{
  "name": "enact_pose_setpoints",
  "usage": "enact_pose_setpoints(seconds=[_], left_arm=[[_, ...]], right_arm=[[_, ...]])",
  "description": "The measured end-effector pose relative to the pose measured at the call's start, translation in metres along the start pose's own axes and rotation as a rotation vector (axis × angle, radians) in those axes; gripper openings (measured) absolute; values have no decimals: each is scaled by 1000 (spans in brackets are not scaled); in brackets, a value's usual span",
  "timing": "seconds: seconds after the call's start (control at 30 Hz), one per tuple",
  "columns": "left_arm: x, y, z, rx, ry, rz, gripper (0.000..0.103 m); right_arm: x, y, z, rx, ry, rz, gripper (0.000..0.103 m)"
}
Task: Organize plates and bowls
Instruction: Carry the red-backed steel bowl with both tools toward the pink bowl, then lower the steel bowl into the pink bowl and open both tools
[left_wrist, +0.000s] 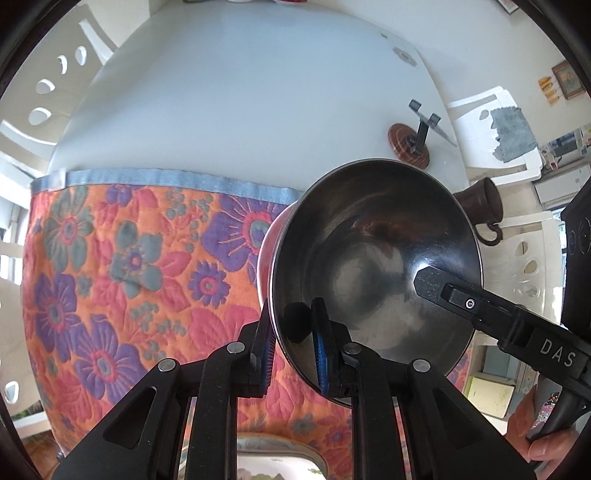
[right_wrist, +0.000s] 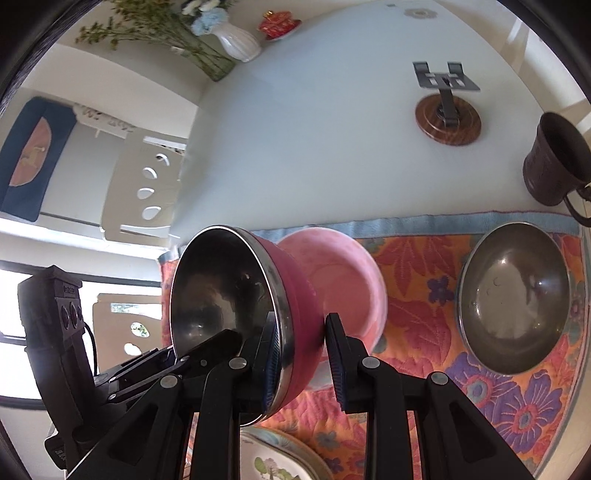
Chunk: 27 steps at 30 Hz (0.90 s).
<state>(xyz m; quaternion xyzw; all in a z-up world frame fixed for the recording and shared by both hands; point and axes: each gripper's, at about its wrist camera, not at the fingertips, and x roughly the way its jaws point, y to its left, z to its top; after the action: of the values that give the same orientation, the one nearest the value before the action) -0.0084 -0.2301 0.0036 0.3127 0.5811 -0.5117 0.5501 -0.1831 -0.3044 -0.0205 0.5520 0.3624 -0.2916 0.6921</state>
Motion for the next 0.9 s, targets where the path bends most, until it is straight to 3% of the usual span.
enact_pose_setpoints(seconds=[0.43,0.9], left_arm=[[38,-1,7,32,49,8,15],[50,-4,10,38,56,10,15]], right_arm=[[34,-24,6,44,47,-33,25],[41,-30,6,64,58,-28,25]])
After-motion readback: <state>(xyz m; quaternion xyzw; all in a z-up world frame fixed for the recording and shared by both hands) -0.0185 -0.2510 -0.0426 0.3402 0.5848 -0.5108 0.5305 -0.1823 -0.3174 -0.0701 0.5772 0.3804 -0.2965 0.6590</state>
